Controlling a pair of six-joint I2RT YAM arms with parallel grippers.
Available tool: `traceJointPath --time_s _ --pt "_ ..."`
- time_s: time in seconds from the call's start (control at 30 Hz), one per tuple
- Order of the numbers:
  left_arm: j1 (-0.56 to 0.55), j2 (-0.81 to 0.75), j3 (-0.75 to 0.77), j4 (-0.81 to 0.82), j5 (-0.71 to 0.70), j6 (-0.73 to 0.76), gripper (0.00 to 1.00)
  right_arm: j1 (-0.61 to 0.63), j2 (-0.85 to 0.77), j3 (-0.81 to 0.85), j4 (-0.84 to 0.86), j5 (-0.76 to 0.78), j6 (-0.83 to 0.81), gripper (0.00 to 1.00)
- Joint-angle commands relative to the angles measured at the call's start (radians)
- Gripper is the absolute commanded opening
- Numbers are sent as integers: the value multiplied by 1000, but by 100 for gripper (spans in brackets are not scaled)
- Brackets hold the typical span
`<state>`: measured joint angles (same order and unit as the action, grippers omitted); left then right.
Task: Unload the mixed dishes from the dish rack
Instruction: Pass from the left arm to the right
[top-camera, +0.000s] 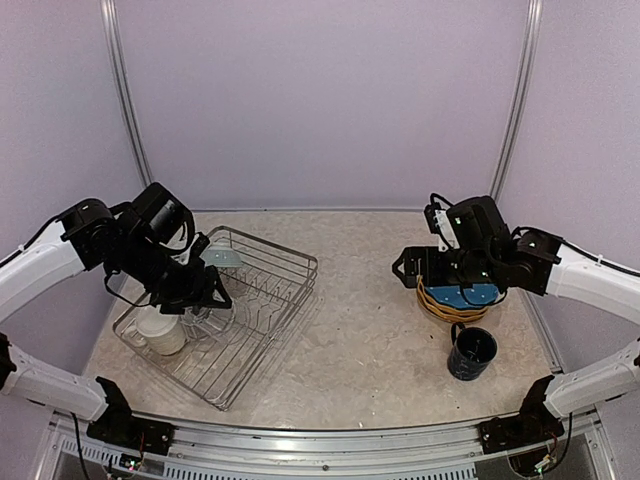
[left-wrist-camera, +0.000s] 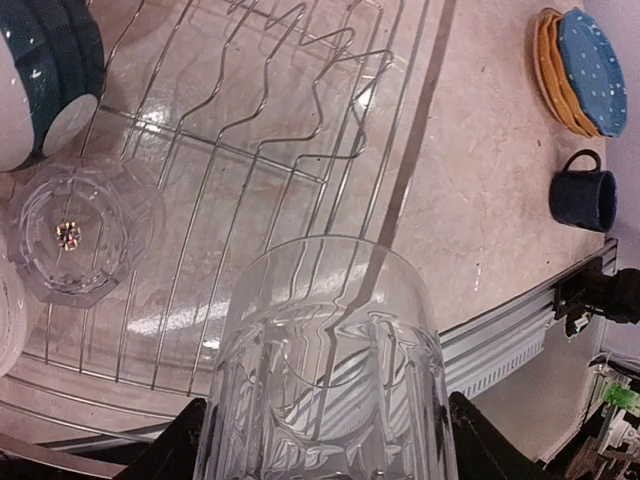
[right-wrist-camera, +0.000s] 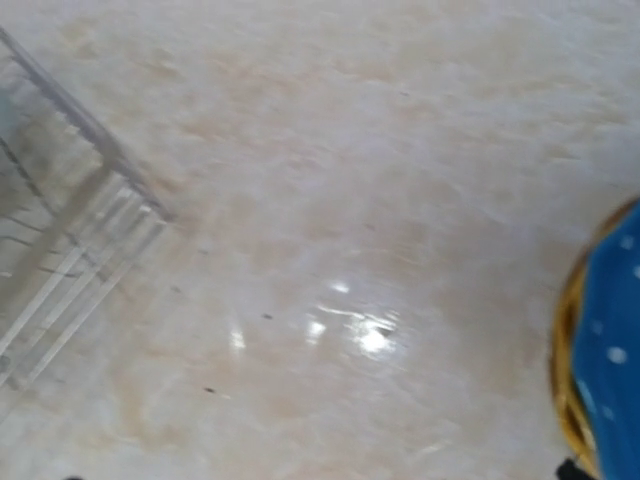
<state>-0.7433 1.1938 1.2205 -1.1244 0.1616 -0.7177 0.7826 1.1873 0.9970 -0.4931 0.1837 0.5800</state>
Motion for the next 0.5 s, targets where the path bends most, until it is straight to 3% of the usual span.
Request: traceJointPath --time_s 0.0,0.23,0.47 --pt "5 -61 54 211 76 65 35 2 6 -23 102 -82 23 100" --pt "35 34 43 663 288 -24 34 3 75 31 169 -158 21 100" --pt "78 228 5 978 508 -180 30 -21 31 -8 247 -219 38 100"
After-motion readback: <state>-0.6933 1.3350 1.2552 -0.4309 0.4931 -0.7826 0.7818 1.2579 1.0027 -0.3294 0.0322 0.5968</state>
